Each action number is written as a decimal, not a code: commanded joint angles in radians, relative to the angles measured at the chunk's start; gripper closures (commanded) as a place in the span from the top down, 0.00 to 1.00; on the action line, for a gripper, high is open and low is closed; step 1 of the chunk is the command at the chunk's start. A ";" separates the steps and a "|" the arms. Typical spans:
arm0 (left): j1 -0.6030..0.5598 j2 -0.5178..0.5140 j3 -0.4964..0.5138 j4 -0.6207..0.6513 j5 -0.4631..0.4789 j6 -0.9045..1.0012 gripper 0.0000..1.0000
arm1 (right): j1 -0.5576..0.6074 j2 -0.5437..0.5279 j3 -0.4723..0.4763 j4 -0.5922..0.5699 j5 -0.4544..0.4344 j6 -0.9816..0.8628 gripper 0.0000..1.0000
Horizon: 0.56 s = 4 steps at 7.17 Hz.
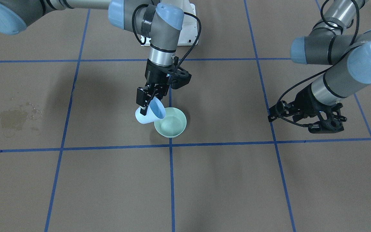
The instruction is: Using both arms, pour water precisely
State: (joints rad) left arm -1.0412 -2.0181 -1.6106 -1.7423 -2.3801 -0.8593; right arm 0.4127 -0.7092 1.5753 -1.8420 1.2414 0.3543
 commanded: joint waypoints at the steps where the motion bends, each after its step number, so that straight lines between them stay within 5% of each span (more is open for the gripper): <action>1: -0.008 0.007 0.001 -0.002 -0.008 0.009 1.00 | -0.009 0.069 -0.096 -0.096 -0.087 -0.133 0.48; 4: -0.008 0.025 0.005 -0.006 -0.010 0.009 1.00 | -0.055 0.093 -0.118 -0.203 -0.163 -0.268 0.38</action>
State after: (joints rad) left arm -1.0492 -1.9994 -1.6066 -1.7481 -2.3887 -0.8499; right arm 0.3791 -0.6180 1.4653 -2.0082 1.1198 0.1369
